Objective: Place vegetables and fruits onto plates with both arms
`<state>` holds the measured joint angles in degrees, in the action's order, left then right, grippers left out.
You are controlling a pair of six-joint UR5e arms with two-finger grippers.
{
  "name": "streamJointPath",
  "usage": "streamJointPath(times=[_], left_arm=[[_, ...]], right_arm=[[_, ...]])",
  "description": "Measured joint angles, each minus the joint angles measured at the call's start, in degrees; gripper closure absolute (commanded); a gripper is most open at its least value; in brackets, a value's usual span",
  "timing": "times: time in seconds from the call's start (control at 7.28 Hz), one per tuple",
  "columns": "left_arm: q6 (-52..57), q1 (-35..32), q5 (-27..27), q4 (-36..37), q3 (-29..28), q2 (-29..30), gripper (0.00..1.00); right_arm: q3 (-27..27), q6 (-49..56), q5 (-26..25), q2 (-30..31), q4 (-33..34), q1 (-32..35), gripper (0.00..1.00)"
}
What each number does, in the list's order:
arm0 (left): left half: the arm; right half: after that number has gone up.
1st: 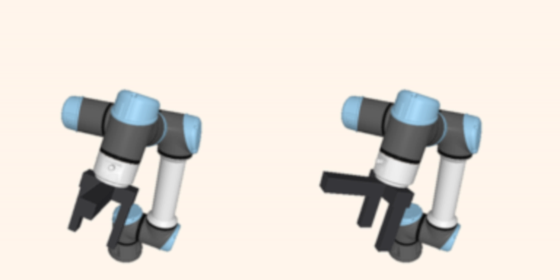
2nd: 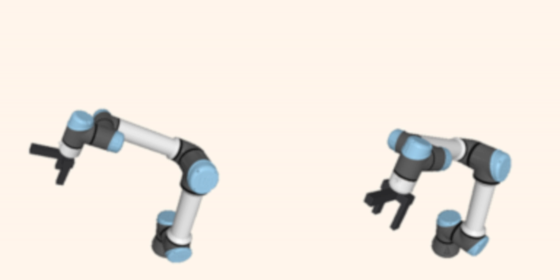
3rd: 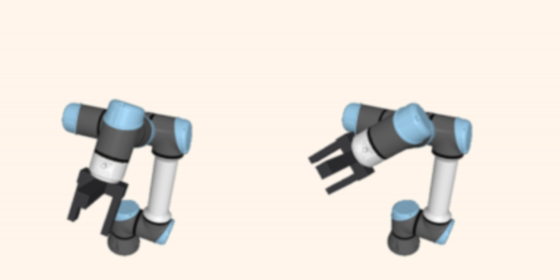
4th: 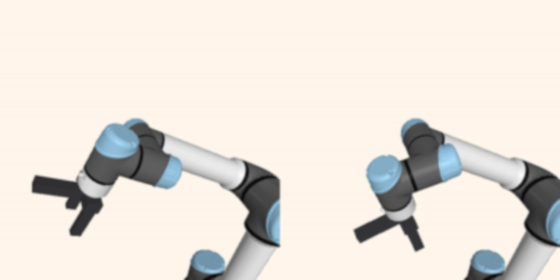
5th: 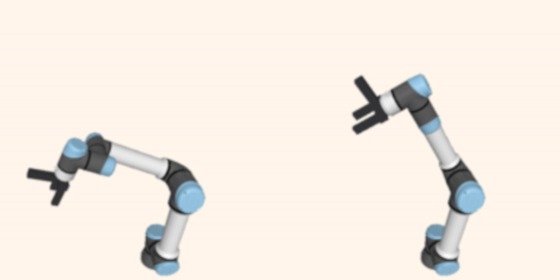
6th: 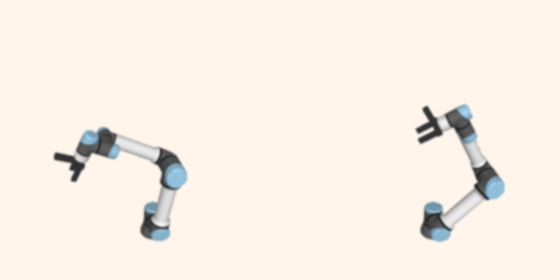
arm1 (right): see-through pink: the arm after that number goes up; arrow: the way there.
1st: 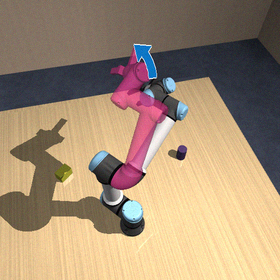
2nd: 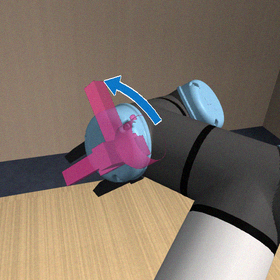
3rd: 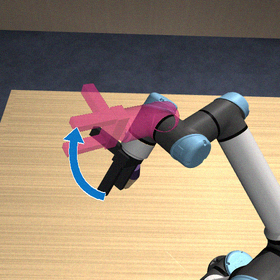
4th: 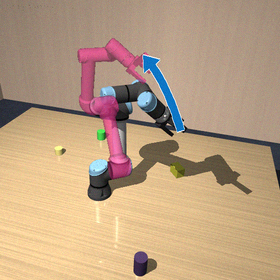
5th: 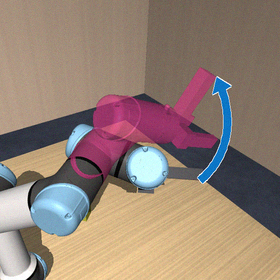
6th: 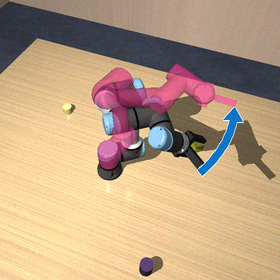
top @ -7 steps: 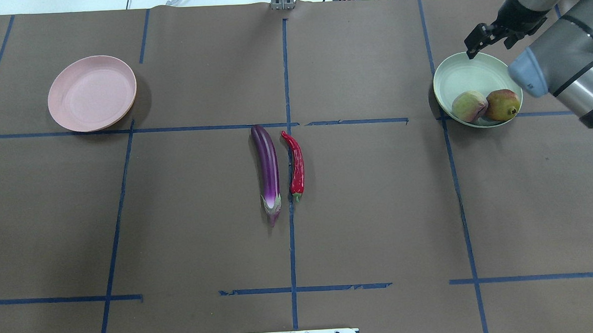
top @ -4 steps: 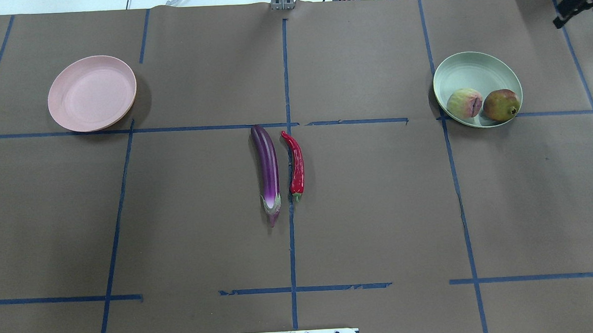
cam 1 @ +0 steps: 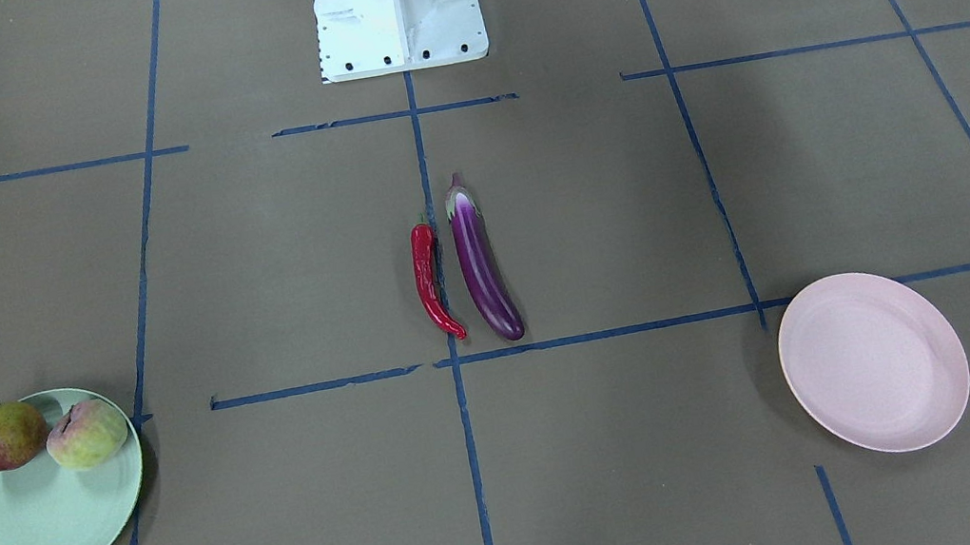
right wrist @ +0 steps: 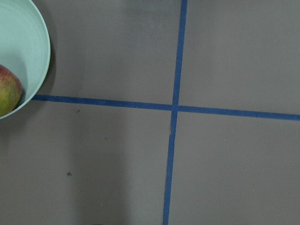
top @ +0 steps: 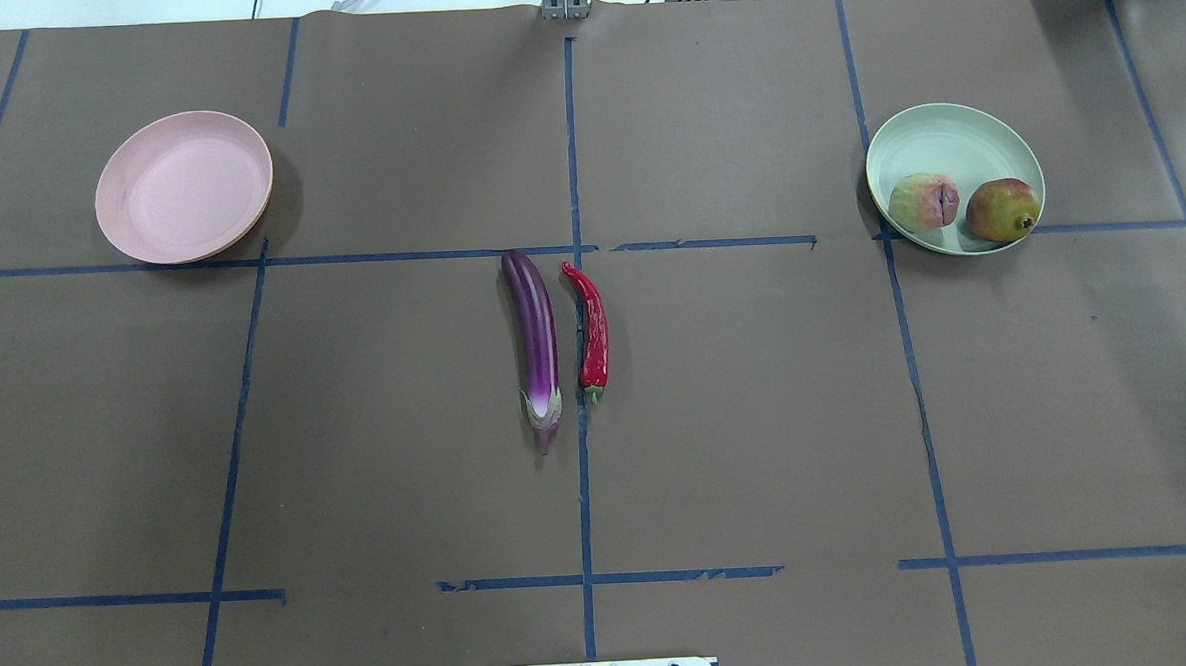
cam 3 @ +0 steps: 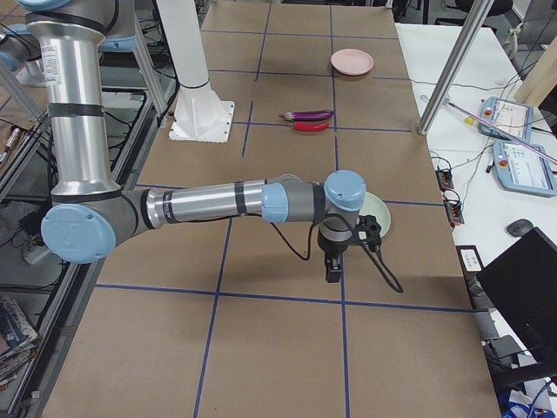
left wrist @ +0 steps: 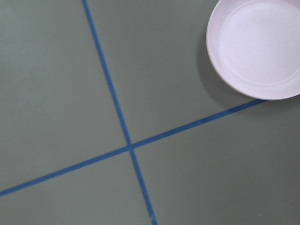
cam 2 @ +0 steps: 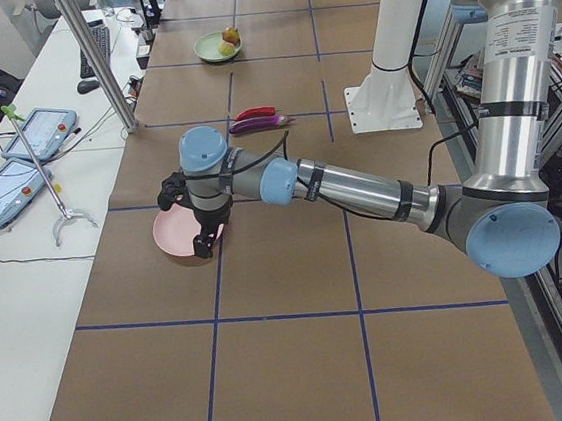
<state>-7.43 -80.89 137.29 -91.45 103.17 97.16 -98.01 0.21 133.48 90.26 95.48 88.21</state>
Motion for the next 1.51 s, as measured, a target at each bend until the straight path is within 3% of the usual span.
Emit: streamJointPath(times=[0.27, 0.69, 1.24, 1.51], left_arm=[[-22.8, 12.9, -0.3, 0.1, 0.2, 8.7, 0.0], [-42.8, 34.0, -17.3, 0.7, -2.2, 19.6, 0.0], [-62.9, 45.9, -27.7, -0.7, -18.3, 36.9, 0.0], [-65.1, 47.3, -28.5, -3.4, -22.8, 39.7, 0.0]], right_arm=[[-2.4, -0.4, 1.8, 4.7, 0.0, 0.5, 0.0], [-2.7, -0.9, 2.0, 5.4, -0.1, 0.6, 0.0], [-2.8, -0.9, 2.0, 5.1, -0.1, 0.6, 0.0], [-2.9, -0.9, 2.0, 5.0, -0.1, 0.6, 0.0]])
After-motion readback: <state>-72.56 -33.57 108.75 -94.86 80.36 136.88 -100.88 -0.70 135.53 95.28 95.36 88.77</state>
